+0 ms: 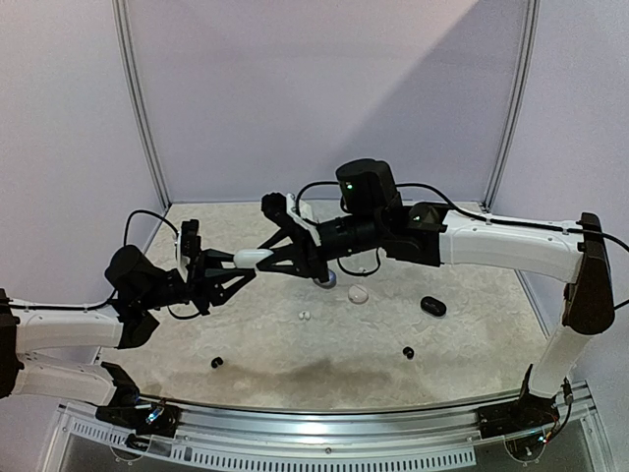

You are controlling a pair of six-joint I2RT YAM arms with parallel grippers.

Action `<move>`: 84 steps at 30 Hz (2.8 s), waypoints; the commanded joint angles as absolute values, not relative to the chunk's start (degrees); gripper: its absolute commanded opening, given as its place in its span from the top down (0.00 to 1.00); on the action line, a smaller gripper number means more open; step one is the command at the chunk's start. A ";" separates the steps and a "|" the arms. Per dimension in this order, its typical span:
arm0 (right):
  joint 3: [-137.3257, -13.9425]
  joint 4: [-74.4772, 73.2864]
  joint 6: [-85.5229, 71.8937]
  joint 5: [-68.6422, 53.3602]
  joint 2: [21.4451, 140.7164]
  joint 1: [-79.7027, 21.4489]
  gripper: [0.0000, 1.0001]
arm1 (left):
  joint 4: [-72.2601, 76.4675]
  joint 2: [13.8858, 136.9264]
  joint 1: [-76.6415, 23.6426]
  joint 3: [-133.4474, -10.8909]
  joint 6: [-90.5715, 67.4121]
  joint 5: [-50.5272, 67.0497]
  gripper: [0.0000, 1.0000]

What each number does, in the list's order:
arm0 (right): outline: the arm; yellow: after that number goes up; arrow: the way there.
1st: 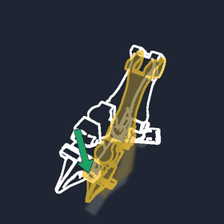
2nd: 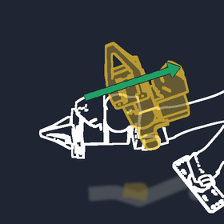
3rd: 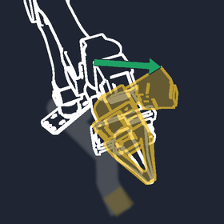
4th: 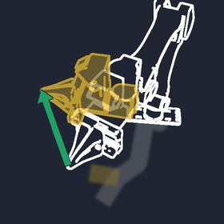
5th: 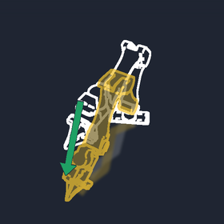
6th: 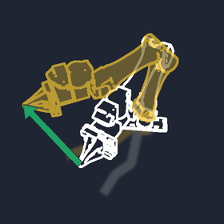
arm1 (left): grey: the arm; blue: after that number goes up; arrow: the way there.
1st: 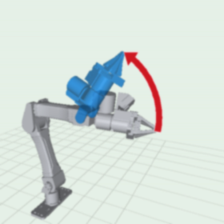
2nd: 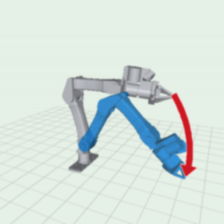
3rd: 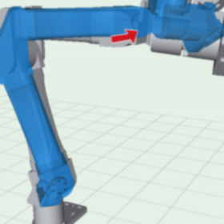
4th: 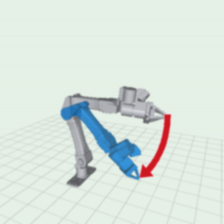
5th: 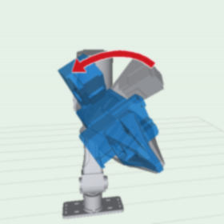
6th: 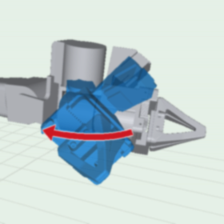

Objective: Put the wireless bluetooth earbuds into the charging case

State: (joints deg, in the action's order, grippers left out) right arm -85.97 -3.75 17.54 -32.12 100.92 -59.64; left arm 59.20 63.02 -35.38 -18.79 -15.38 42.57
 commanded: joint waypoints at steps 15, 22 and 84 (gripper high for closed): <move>-88.84 -4.37 14.80 -26.18 104.26 -60.07 0.45 | 56.24 63.04 -37.13 -19.73 -1.33 47.62 1.00; -89.55 -6.21 14.08 -26.90 102.46 -60.03 0.46 | 51.63 62.51 -36.83 -19.85 4.79 48.84 1.00; -97.91 -15.00 7.55 -32.06 104.59 -55.25 0.38 | 48.34 65.76 -35.60 -21.86 -13.58 42.56 1.00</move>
